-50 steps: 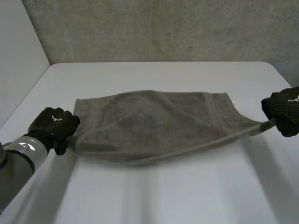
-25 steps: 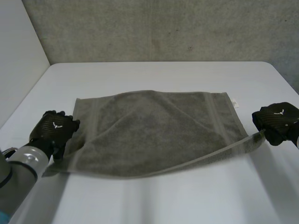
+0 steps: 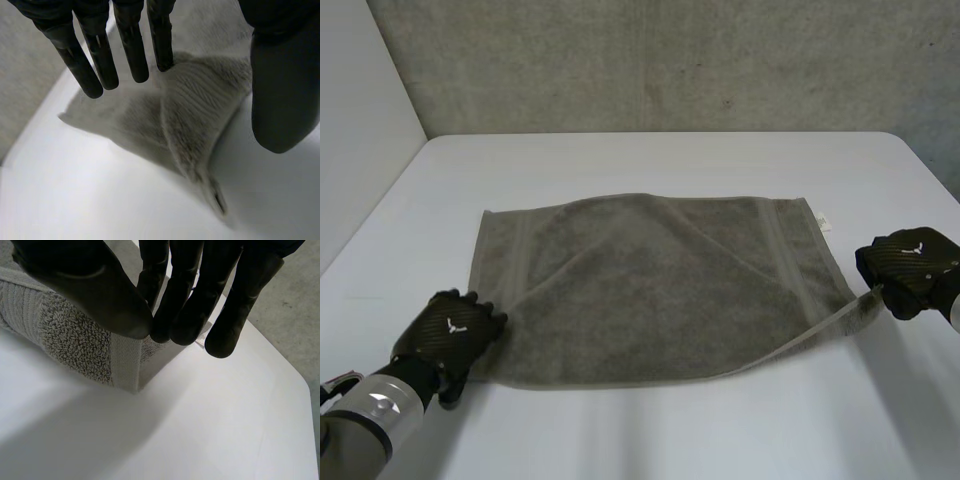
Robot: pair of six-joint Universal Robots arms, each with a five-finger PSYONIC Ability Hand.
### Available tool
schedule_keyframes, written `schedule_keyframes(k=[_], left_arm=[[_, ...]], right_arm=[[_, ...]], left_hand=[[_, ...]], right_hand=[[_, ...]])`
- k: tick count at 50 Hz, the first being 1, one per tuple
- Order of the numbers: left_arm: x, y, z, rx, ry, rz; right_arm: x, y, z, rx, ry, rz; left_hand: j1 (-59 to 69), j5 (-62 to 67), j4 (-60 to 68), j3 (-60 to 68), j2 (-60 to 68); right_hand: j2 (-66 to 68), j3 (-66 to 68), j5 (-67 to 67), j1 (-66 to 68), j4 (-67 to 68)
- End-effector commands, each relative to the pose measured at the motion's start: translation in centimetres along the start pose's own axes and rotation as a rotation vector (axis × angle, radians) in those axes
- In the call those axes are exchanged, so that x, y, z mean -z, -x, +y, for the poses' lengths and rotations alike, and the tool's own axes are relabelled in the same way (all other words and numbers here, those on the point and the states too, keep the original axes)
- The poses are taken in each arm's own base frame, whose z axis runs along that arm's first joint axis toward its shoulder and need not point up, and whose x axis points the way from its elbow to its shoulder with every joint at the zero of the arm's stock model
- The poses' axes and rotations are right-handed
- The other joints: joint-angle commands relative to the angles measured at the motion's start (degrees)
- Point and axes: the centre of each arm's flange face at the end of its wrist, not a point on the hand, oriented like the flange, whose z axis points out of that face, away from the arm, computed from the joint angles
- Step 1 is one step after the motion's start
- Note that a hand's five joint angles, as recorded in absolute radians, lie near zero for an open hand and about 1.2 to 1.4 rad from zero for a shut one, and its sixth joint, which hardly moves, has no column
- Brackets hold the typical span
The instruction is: Fold the towel.
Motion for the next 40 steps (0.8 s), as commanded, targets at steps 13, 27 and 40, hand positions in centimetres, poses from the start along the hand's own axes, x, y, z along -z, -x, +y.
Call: schedule_keyframes(k=[13, 27, 40], left_arm=[[-3.6, 0.8, 2.0, -0.061, 0.013, -0.044], [-4.1, 1.7, 1.4, -0.065, -0.010, -0.070], [-3.3, 2.3, 0.3, -0.066, -0.039, -0.089]], right_arm=[[0.1, 0.5, 0.4, -0.004, 0.004, -0.010], [0.0, 0.5, 0.6, -0.006, 0.008, -0.014], [0.1, -0.4, -0.1, 0.000, -0.012, 0.016]], left_hand=[[-3.6, -11.8, -3.8, -2.6, -3.1], [13.4, 5.2, 13.2, 14.4, 13.8], [41.1, 33.0, 40.9, 42.1, 41.6]], right_hand=[[4.7, 3.3, 2.2, 3.8, 3.7], [4.7, 3.3, 2.2, 3.8, 3.7], [4.7, 3.3, 2.2, 3.8, 3.7]])
